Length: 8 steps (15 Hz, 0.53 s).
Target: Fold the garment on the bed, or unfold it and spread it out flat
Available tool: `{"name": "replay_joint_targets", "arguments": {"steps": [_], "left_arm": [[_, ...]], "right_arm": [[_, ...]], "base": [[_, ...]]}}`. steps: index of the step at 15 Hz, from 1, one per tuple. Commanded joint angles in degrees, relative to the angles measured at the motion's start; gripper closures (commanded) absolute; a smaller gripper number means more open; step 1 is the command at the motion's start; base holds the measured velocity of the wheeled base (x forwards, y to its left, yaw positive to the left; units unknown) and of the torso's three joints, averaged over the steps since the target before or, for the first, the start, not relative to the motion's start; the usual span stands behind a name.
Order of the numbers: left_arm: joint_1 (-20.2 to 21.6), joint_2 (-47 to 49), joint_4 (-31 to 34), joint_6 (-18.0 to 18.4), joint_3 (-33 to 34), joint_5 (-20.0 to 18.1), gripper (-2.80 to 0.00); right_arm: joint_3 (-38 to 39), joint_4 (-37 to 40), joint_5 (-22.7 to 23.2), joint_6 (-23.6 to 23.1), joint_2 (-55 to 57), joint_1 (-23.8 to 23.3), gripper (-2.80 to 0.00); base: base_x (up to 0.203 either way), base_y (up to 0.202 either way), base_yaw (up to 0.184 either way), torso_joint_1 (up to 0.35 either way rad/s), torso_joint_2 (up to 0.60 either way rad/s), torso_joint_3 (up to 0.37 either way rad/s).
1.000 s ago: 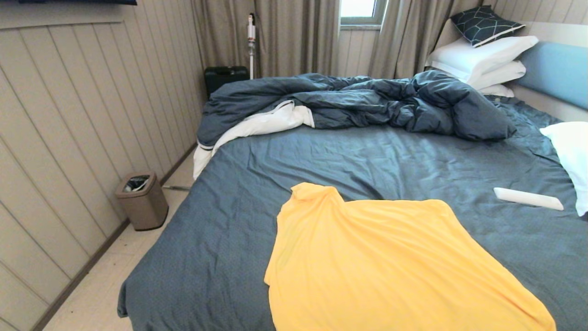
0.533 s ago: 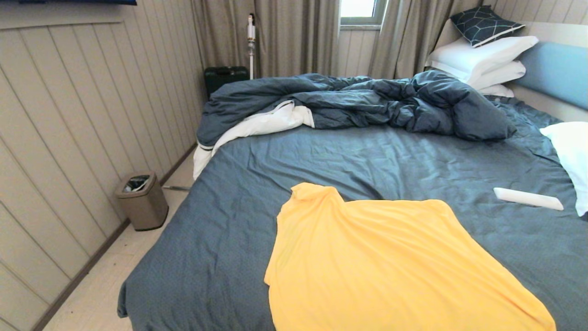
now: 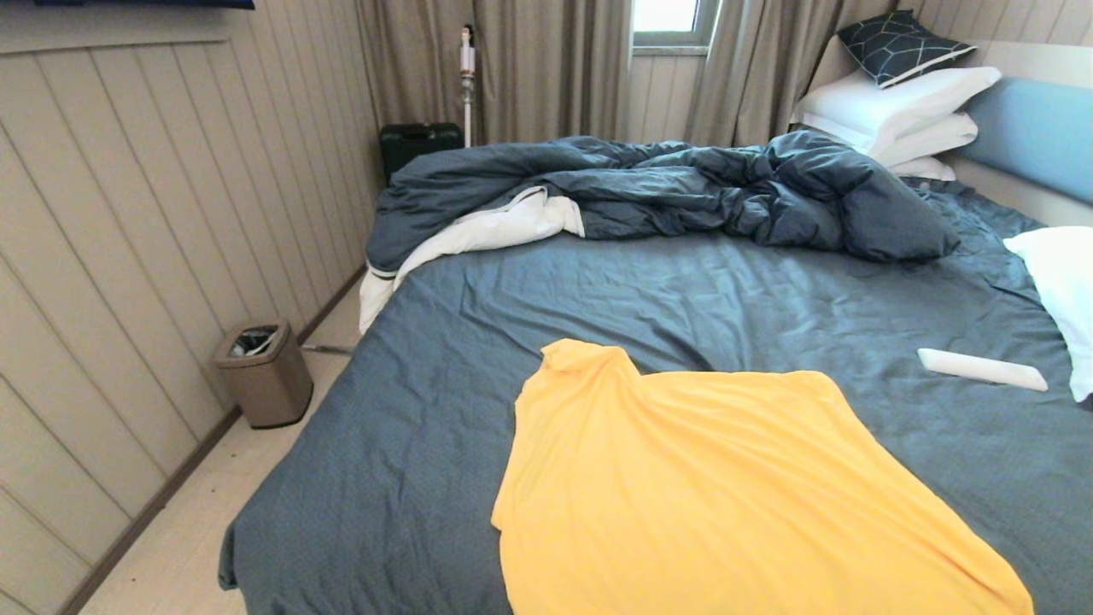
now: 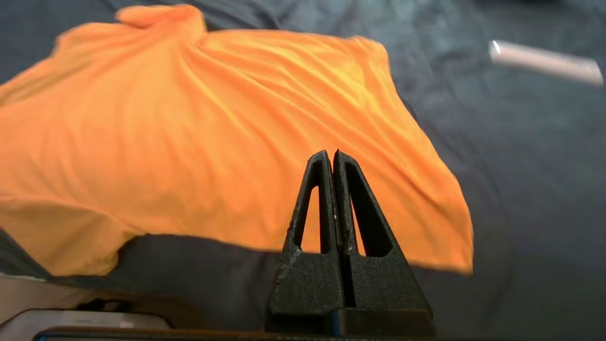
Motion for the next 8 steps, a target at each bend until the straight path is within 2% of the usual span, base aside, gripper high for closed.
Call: {"name": "replay_joint_targets", "arguments": {"steps": [1, 2, 3, 6, 8], "left_arm": [[0.0, -1.9, -5.7, 1.1, 4.2, -6.2, 0.0], [-0.1, -2.0, -8.1, 0.7, 6.5, -7.4, 0.0], [-0.3, -2.0, -9.9, -1.6, 7.0, -7.8, 0.0], [-0.3, -2.1, -10.8, -6.9, 7.0, -5.5, 0.0], [-0.3, -2.1, -11.5, -7.7, 7.1, -5.3, 0.0]], "right_arm": [[2.2, -3.1, 0.7, -0.7, 0.2, 0.0, 0.0], [2.5, -3.8, 0.5, 0.3, 0.2, 0.0, 0.0], [2.6, -4.0, 0.0, 2.2, 0.2, 0.0, 0.0], [2.7, -4.1, -0.1, 2.1, 0.2, 0.0, 0.0], [2.7, -4.2, -0.2, 2.1, 0.2, 0.0, 0.0]], "base": [[0.0, 0.0, 0.0, 0.0, 0.0, 0.0], [0.0, 0.0, 0.0, 0.0, 0.0, 0.0], [0.0, 0.0, 0.0, 0.0, 0.0, 0.0], [0.0, 0.0, 0.0, 0.0, 0.0, 0.0], [0.0, 0.0, 0.0, 0.0, 0.0, 0.0]]}}
